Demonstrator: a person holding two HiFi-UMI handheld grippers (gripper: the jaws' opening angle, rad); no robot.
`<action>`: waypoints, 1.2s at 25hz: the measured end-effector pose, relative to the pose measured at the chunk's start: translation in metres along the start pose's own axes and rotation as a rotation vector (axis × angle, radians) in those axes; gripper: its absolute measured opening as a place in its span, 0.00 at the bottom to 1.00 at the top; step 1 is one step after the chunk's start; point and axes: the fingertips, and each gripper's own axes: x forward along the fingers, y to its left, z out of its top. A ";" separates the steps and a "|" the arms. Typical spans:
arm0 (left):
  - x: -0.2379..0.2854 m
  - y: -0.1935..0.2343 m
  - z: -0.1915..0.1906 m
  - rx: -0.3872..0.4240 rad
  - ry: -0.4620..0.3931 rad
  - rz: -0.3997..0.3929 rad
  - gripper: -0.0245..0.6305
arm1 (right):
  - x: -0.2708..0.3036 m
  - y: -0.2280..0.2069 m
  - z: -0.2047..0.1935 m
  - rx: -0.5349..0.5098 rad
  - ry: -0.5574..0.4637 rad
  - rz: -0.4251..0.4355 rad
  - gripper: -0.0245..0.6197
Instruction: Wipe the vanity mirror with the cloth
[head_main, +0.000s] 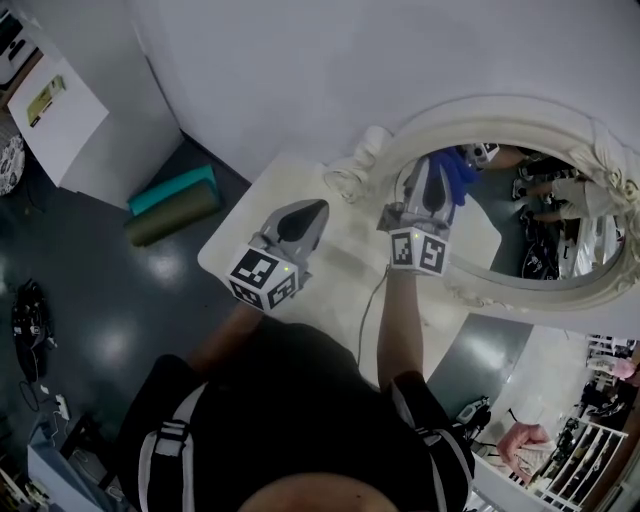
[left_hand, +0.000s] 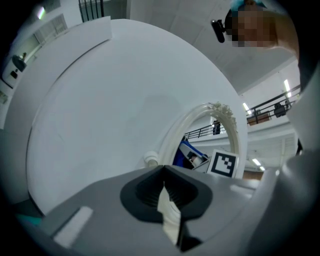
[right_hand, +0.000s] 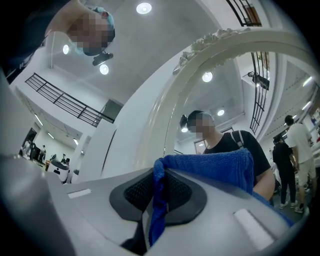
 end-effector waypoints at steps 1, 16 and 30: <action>-0.001 -0.001 0.000 0.001 -0.001 0.003 0.05 | 0.001 0.000 0.000 0.010 -0.001 0.007 0.09; -0.010 -0.028 -0.001 0.046 0.017 -0.036 0.05 | -0.032 0.008 0.024 0.072 -0.029 0.026 0.10; 0.072 -0.255 -0.043 0.146 0.057 -0.316 0.05 | -0.215 -0.158 0.120 0.000 -0.102 -0.206 0.10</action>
